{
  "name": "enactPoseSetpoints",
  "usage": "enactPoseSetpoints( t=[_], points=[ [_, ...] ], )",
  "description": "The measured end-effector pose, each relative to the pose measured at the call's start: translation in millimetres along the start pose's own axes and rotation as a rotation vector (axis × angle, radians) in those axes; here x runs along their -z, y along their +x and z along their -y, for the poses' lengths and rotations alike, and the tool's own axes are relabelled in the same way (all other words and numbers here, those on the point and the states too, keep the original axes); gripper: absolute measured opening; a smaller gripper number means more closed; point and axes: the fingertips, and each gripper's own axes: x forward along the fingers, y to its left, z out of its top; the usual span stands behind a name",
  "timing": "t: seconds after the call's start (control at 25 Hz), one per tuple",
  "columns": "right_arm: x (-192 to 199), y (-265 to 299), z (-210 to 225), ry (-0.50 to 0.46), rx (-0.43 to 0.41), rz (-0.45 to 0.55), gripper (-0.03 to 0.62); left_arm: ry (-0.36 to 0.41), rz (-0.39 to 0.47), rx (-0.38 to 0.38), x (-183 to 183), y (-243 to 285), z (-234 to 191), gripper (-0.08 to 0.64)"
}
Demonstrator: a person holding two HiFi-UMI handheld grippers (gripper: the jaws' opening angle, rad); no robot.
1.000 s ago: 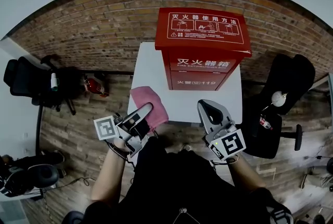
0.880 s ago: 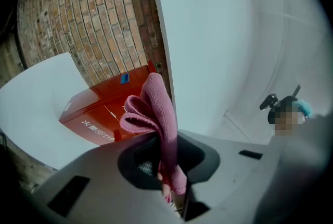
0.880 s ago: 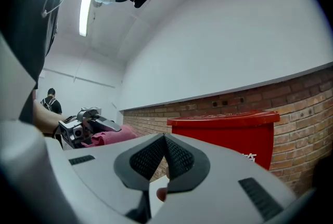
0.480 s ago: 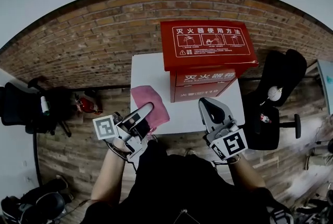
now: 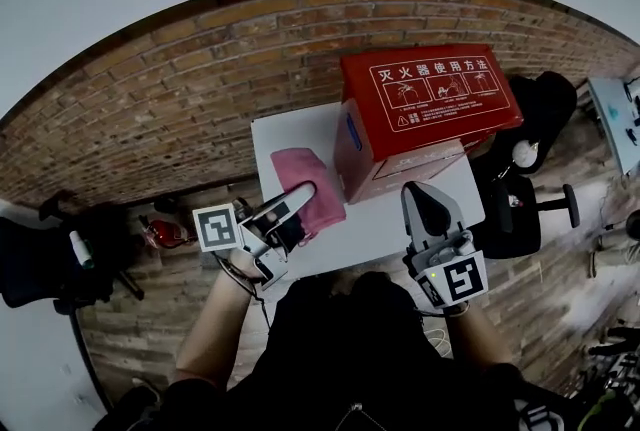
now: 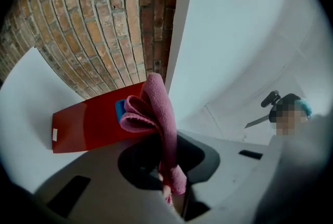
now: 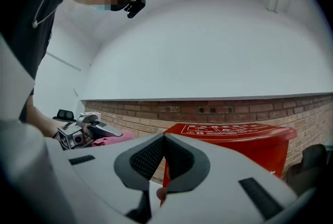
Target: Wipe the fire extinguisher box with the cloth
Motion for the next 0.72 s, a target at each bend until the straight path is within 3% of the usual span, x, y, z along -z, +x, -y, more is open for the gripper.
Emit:
enactPoseSetpoints(
  t=[0.28,0.44,0.72],
  points=[
    [4,6,-4,0.002,0.065,-0.097,0.020,0.000,-0.017,0.075,-48,28,-19,0.092],
    [-11,14,1,-0.009,0.042,-0.025,0.020,0.029,-0.011,0.113,-71,56,-20,0.092],
    [-19,23,15,-0.029,0.008,-0.031,0.020,0.093,0.013,0.134,-102,92,-22,0.092]
  ],
)
